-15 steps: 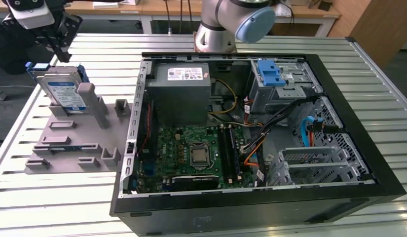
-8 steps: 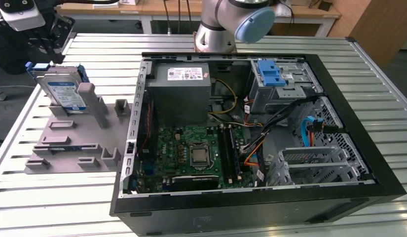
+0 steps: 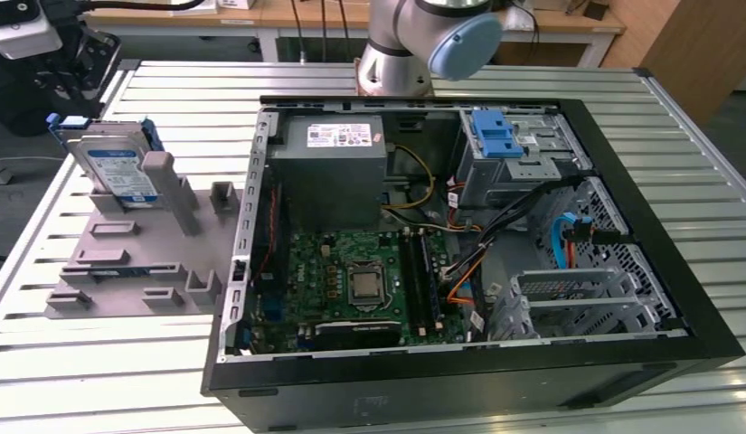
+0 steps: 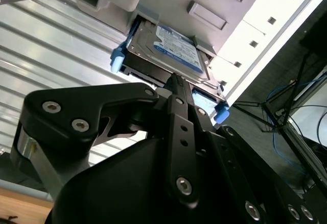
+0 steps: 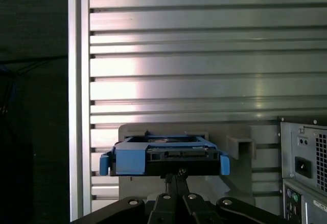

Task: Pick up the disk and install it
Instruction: 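Reach for the disk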

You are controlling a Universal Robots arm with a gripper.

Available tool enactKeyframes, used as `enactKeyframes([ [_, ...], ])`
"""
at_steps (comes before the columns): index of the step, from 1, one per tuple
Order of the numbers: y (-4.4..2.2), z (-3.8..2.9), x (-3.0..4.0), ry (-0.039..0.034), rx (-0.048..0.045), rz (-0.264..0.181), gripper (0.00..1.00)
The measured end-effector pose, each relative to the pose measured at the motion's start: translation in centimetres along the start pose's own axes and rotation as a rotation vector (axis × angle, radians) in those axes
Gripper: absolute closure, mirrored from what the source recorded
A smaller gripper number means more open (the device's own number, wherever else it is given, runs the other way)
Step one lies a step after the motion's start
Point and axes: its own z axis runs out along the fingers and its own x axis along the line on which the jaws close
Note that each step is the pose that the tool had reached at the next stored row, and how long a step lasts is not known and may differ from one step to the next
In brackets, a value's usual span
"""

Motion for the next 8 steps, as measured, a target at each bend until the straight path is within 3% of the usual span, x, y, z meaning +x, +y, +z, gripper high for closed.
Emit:
enactKeyframes([
  [8, 0.69, 0.27, 2.05, -0.0001, 0.0, 0.0, 0.89],
])
